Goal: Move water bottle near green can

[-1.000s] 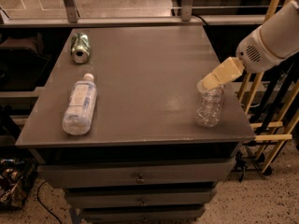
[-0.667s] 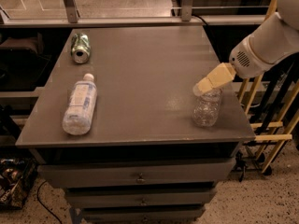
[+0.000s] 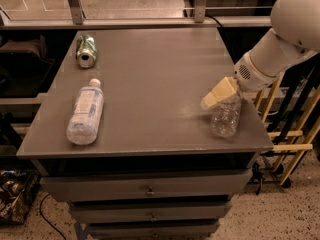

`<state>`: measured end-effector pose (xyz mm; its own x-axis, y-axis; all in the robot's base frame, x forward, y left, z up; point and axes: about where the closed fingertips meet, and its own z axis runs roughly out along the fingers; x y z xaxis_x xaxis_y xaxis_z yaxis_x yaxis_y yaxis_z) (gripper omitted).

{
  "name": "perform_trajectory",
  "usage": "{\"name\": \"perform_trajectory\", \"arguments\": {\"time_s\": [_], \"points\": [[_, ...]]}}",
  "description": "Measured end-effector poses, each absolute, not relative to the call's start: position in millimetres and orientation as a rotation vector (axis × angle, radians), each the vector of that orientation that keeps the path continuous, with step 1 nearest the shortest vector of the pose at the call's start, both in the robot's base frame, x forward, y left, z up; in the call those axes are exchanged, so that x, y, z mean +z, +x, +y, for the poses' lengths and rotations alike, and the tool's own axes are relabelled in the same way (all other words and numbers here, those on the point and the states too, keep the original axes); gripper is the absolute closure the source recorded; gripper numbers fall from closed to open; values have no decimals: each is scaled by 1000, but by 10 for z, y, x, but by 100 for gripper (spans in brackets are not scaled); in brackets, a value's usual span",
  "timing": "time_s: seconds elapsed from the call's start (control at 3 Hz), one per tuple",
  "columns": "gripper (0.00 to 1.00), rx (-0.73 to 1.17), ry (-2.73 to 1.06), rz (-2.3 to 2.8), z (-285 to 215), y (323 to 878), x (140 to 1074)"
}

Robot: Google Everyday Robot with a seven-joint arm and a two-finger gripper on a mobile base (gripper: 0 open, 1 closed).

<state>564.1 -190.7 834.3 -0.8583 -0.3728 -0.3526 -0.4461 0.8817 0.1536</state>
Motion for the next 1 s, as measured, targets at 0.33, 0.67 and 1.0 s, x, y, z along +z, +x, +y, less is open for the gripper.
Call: {"name": "perform_trajectory", "arguments": {"time_s": [0.33, 0.67, 1.0], "points": [[41, 300, -621, 2752, -1865, 5662, 8335], [65, 237, -660, 2716, -1817, 5691, 8515], [88, 230, -774, 2611, -1627, 5718, 8884]]}}
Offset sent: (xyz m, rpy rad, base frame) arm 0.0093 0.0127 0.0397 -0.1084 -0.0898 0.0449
